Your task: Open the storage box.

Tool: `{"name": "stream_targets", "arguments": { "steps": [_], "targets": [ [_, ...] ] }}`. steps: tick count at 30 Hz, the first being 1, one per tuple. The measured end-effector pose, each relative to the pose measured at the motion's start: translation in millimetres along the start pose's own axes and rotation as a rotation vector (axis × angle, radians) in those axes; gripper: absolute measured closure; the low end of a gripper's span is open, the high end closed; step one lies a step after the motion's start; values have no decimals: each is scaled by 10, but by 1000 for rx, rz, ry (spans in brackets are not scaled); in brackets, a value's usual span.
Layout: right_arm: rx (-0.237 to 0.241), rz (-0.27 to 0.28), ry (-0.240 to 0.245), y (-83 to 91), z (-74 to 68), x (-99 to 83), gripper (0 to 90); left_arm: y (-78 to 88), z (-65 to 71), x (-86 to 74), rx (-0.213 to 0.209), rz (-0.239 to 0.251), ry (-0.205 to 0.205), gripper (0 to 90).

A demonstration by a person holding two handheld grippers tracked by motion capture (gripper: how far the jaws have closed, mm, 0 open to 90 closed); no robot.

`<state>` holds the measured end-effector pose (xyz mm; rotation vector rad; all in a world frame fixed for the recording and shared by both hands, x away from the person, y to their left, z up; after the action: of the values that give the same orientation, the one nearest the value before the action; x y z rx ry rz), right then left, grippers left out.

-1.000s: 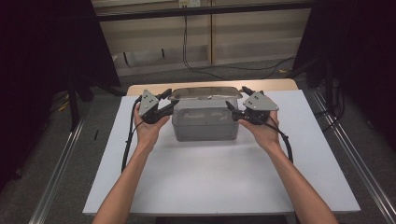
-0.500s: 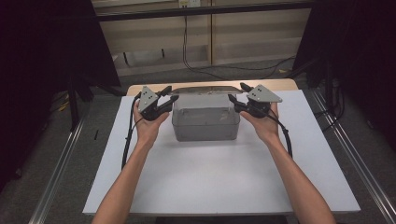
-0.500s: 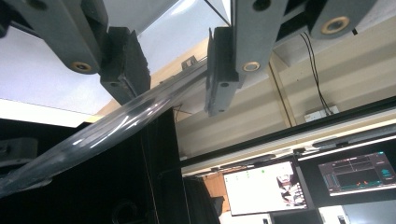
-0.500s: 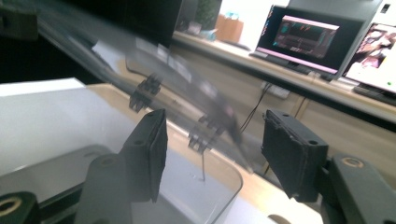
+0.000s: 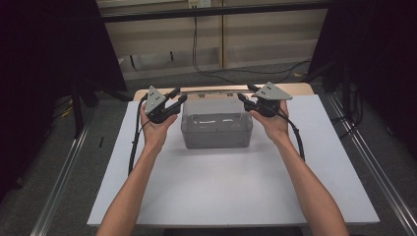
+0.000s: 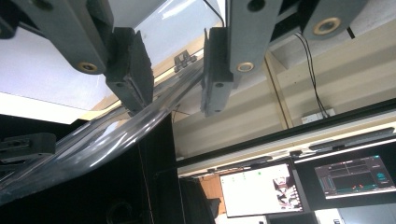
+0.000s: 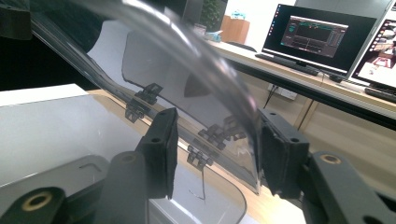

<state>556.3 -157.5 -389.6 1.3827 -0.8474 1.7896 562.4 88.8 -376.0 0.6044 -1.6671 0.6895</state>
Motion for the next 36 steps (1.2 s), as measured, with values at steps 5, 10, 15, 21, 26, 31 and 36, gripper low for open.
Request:
{"name": "stream_targets", "arguments": {
  "steps": [5, 10, 15, 21, 26, 31, 36],
  "targets": [
    [4, -3, -26, -46, 52, -68, 534, -26, -17, 16, 4, 8, 12, 647],
    [13, 4, -36, -91, 79, -55, 548, -46, -43, 31, 2, 4, 12, 661],
    [15, 16, -48, -117, 112, -61, 573, -67, -67, 43, 4, 5, 17, 671],
    [22, 25, -63, -135, 133, -71, 574, -80, -90, 50, 5, 5, 15, 679],
    [34, 21, -67, -160, 142, -62, 576, -103, -112, 54, 8, 8, 19, 684],
    [41, 22, -76, -174, 156, -60, 575, -112, -131, 31, 8, 3, 22, 688],
    [38, 22, -81, -182, 163, -57, 573, -138, -160, -38, 21, -12, 45, 639]
  ]
}}
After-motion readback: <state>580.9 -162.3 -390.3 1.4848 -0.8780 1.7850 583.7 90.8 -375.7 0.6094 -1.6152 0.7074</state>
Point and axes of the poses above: each handheld gripper's, and its own axes: y roughly backward along the jaws, x roughly out of its top, z roughly to its right, the point moved 9 cm from there along -y, roughly forward along the jaws, and after that the axes turned 12 degrees about z, right-handed, at the moved point
